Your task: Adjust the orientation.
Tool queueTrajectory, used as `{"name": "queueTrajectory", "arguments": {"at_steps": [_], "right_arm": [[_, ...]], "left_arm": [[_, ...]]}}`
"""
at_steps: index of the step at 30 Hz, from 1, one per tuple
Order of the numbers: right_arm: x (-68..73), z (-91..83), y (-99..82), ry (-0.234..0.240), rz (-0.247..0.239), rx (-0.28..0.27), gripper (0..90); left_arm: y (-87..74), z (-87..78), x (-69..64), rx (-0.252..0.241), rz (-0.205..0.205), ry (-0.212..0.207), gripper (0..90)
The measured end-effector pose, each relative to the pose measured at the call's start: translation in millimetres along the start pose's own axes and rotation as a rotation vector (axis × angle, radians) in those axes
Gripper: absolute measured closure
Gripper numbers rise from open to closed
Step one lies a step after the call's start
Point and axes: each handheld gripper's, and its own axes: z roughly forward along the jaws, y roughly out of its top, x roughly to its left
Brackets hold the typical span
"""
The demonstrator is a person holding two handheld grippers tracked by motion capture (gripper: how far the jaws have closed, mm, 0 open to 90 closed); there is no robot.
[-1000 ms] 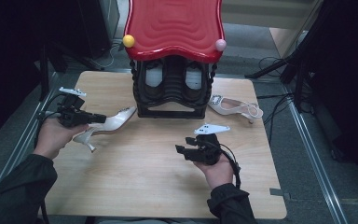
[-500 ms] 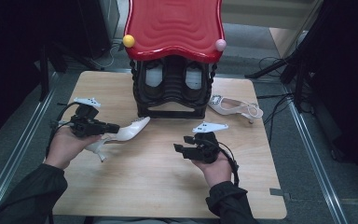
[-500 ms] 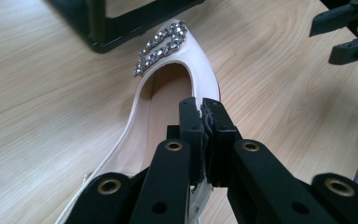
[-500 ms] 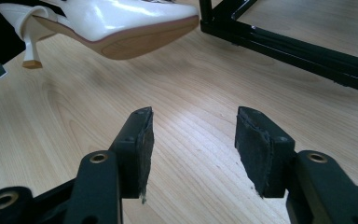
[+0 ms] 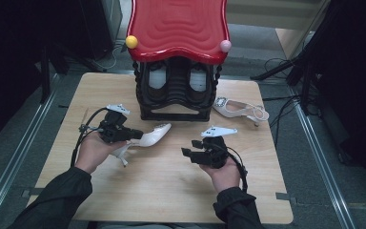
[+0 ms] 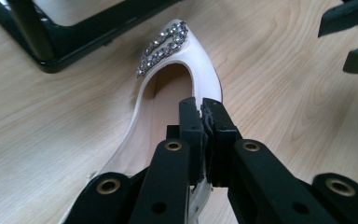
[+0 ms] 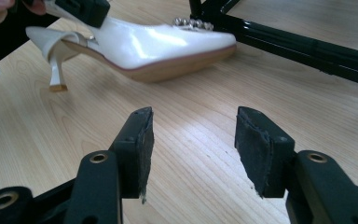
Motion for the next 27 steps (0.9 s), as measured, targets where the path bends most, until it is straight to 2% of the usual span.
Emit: {"name": "queueTrajectory", "arguments": {"at_steps": [1,3,11,14,21,23,27], "right_arm": [[-0.3,-0.5,-0.4,-0.002,0.0,-0.002,48.1],[-0.9,-1.9,-1.3,-0.006,0.004,-0.003,48.3],[-2.8,-1.4,-5.0,-0.008,0.014,0.0,48.9],[-3.8,3.8,-6.4,-0.009,0.016,0.0,49.5],[0.8,15.5,-6.1,-0.002,-0.006,0.013,51.4],[1.9,18.8,-6.3,-0.002,-0.008,0.014,52.1],[2.9,25.2,-6.7,-0.007,-0.008,0.023,54.3]], "left_arm": [[0.0,0.0,0.0,0.0,0.0,0.0,87.8],[-0.8,2.9,-7.7,-0.002,0.028,0.006,87.7],[-8.9,10.3,-16.6,0.008,0.038,-0.03,86.0],[-11.0,7.5,-18.6,-0.024,0.031,-0.057,82.5],[-14.6,6.3,-18.0,0.003,0.037,-0.064,81.1],[-13.4,2.0,-18.5,0.002,0.045,-0.075,79.9],[-11.3,-5.1,-19.6,-0.004,0.055,-0.07,78.4]]}}
